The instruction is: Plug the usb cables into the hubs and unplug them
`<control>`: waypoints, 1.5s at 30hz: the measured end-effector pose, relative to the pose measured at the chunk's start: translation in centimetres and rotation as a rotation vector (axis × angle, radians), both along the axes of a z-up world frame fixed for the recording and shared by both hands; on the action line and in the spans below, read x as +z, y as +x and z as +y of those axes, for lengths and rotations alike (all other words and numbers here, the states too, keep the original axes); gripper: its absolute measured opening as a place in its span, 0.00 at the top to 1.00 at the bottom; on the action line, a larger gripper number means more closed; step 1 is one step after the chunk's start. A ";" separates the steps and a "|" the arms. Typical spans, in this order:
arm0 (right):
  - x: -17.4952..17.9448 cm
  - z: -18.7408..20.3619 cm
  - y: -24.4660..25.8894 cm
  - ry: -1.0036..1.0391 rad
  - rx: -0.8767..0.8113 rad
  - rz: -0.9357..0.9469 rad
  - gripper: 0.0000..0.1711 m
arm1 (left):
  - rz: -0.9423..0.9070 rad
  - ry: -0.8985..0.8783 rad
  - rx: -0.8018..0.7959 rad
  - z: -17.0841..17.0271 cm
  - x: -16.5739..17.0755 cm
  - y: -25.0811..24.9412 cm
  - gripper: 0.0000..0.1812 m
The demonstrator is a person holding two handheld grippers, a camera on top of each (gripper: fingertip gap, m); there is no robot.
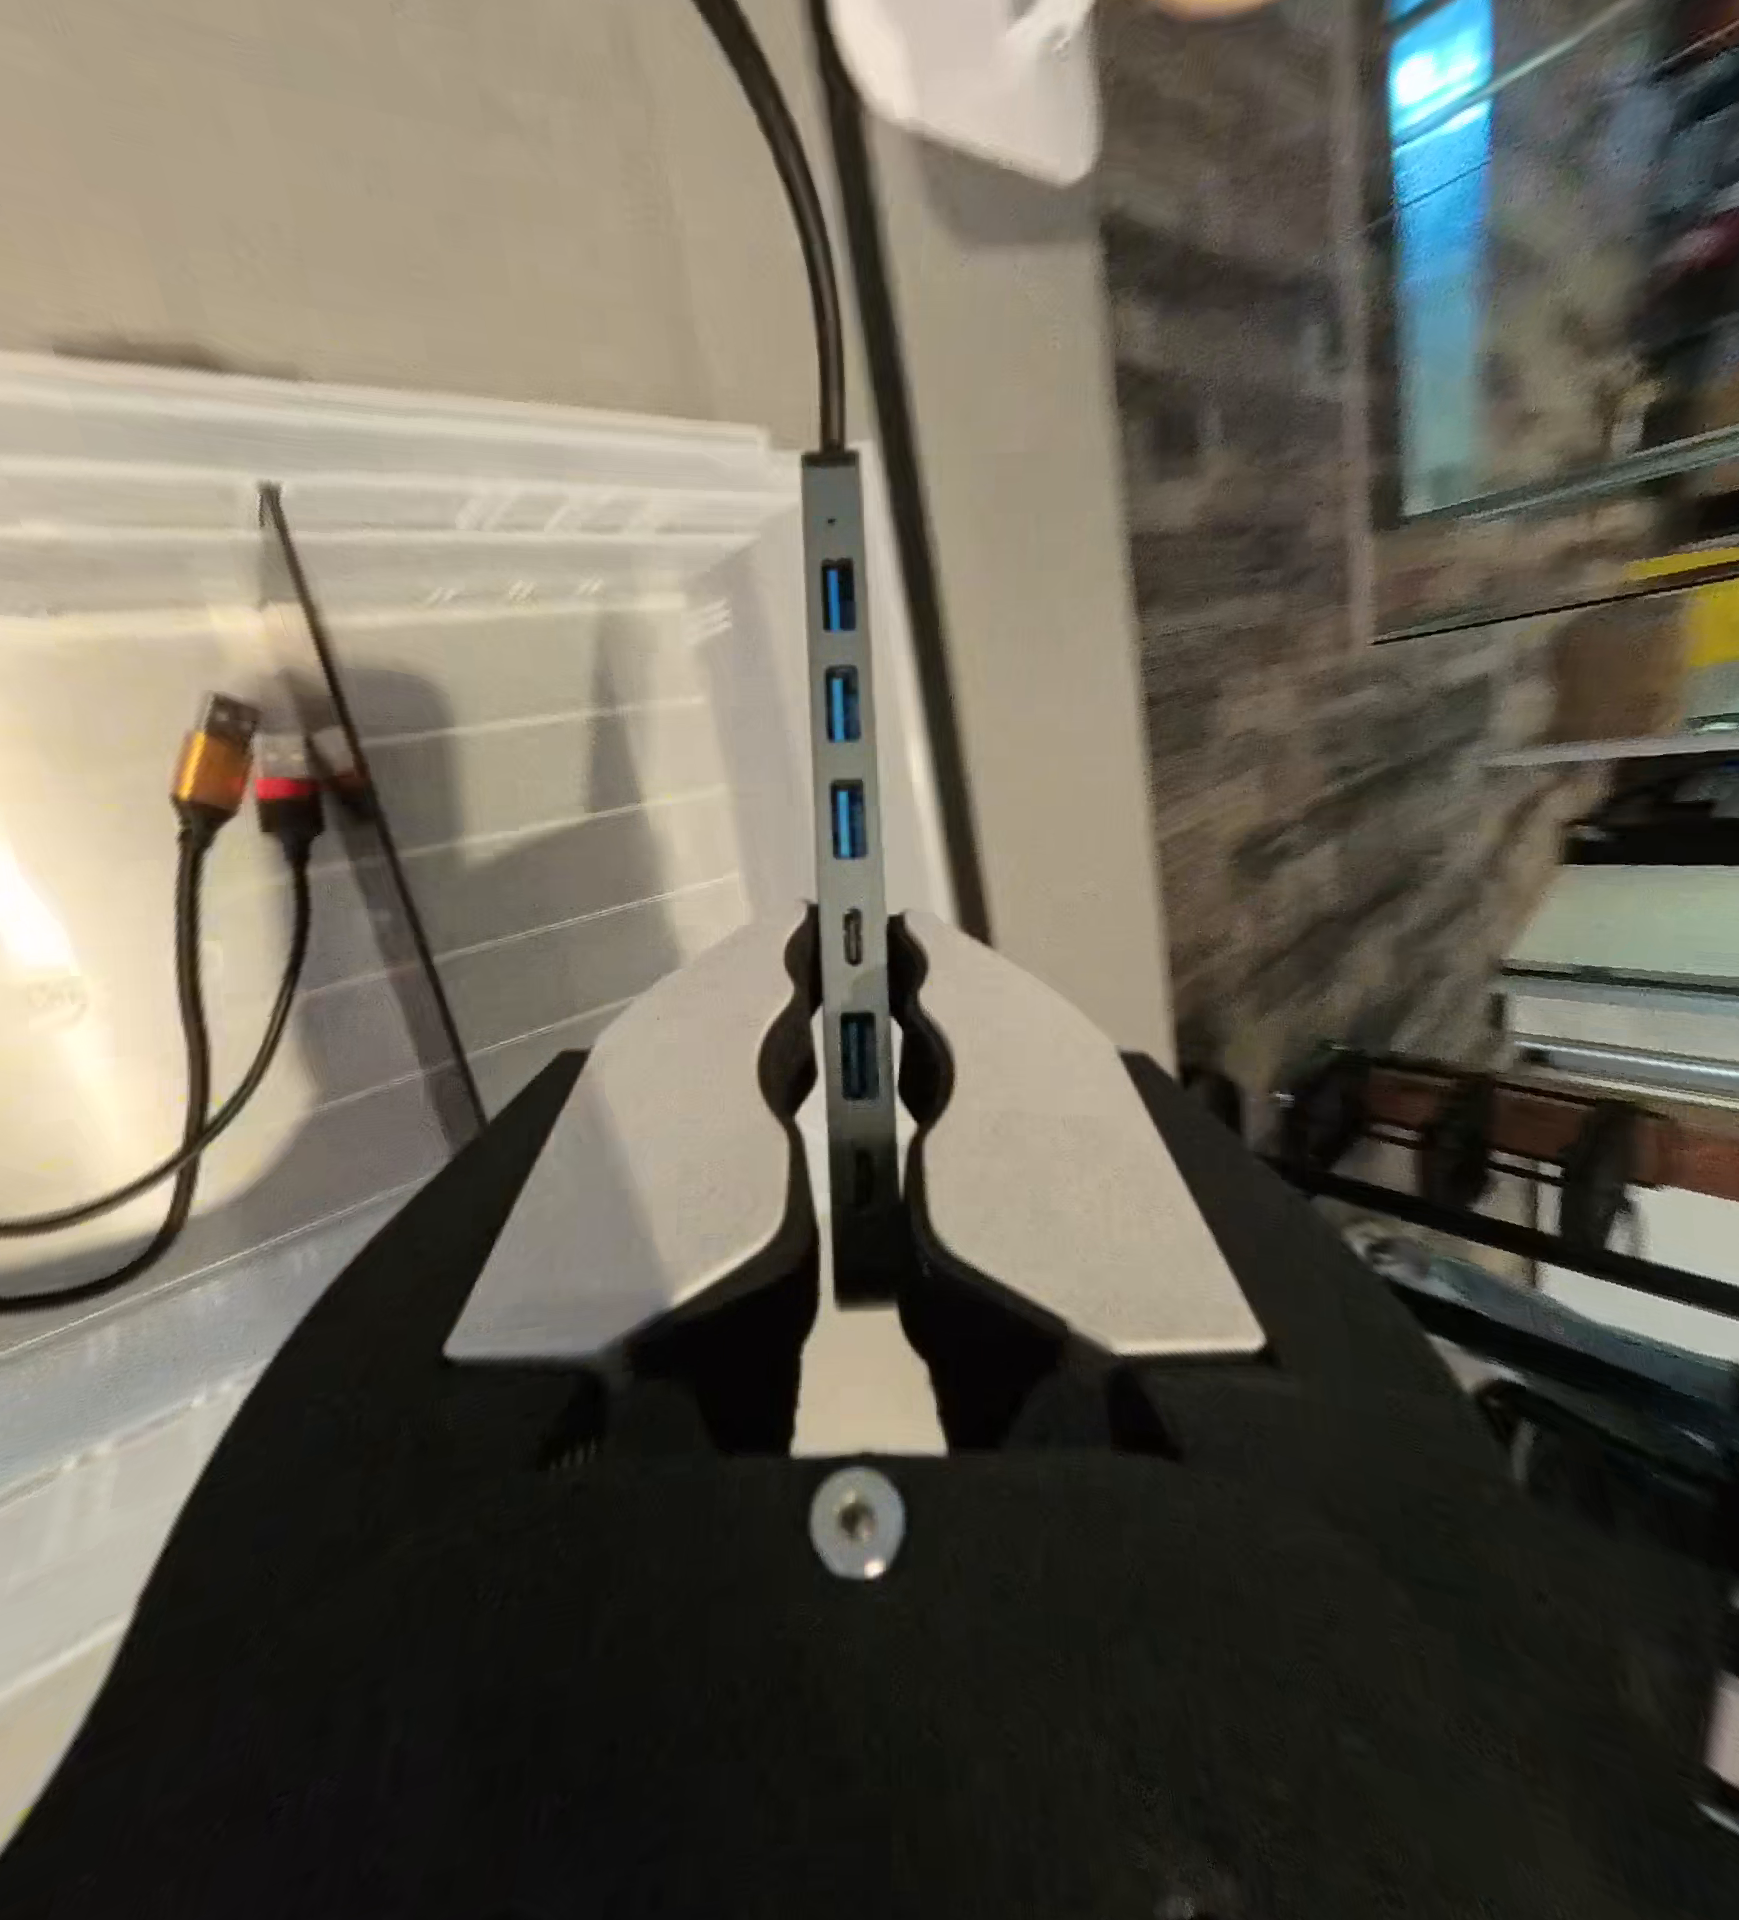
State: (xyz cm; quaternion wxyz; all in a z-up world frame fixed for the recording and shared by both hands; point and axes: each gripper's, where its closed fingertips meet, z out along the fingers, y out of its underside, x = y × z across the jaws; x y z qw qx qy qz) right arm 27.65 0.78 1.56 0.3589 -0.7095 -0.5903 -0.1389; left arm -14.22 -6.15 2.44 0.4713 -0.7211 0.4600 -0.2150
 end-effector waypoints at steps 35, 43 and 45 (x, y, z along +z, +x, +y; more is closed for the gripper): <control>0.1 -2.9 -0.3 0.109 -0.199 0.224 0.77 | 0.487 0.156 0.252 6.3 3.3 -21.0 0.71; 1.9 -5.2 -4.7 0.107 -0.183 0.291 0.76 | 0.834 0.038 -0.029 13.1 -4.6 -26.4 0.76; 1.8 -5.6 -4.9 0.107 -0.209 0.281 0.76 | 0.898 -0.025 -0.130 13.8 -7.2 -25.9 0.76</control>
